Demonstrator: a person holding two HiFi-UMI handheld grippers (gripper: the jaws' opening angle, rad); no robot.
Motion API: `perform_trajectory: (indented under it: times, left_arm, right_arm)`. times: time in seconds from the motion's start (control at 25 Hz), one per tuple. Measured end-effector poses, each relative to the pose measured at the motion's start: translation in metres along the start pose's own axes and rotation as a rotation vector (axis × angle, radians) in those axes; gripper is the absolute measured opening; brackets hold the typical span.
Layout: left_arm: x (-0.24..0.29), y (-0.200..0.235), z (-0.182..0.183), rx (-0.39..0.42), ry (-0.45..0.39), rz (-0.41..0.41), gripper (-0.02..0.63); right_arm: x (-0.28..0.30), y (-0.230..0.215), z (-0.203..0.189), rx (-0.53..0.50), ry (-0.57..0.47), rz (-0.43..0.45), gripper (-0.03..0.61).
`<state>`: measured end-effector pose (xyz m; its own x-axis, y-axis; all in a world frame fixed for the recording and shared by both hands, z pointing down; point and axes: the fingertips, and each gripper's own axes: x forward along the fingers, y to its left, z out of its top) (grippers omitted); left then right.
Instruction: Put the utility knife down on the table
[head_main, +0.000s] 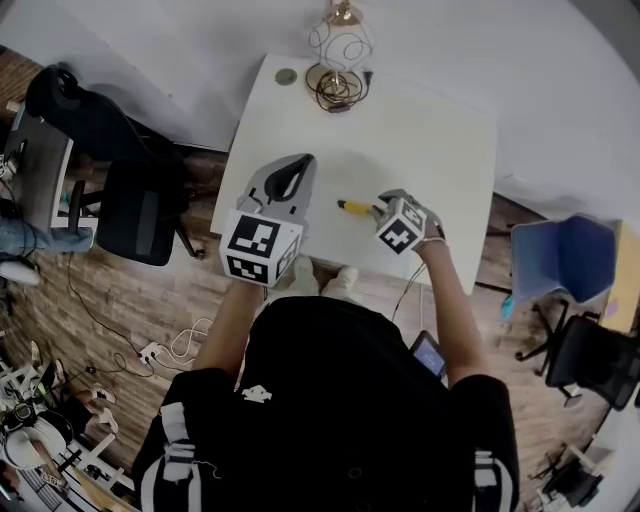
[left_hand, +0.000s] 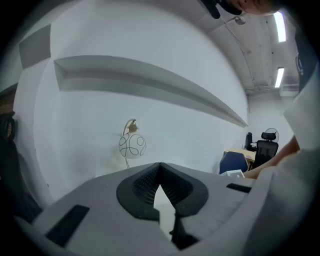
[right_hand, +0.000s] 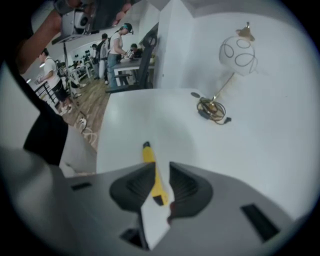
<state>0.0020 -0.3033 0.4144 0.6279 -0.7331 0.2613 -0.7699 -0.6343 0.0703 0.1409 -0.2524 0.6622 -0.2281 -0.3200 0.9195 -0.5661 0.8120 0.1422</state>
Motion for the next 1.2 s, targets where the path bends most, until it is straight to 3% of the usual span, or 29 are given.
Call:
perform_trajectory:
  times: [0.36,0.68,0.96,1.2]
  left_arm:
    - [-0.003,-0.006,0.015,0.019,-0.037,-0.009,0.015]
    - [-0.009,-0.013,0.034,0.044,-0.085,-0.024,0.015]
    - [-0.019,-0.019,0.061,0.078,-0.142,-0.034,0.015]
    - [-0.028,-0.023,0.08,0.109,-0.184,-0.034,0.015]
  right_arm:
    - [-0.068,-0.021,0.051,0.161,-0.285,-0.1,0.048]
    - [-0.168,-0.051,0.1,0.282,-0.58,-0.254,0.035]
    - [-0.26,-0.064,0.131,0.333,-0.836,-0.385,0.034]
    - [-0.303,-0.069,0.136,0.359,-0.95,-0.464,0.034]
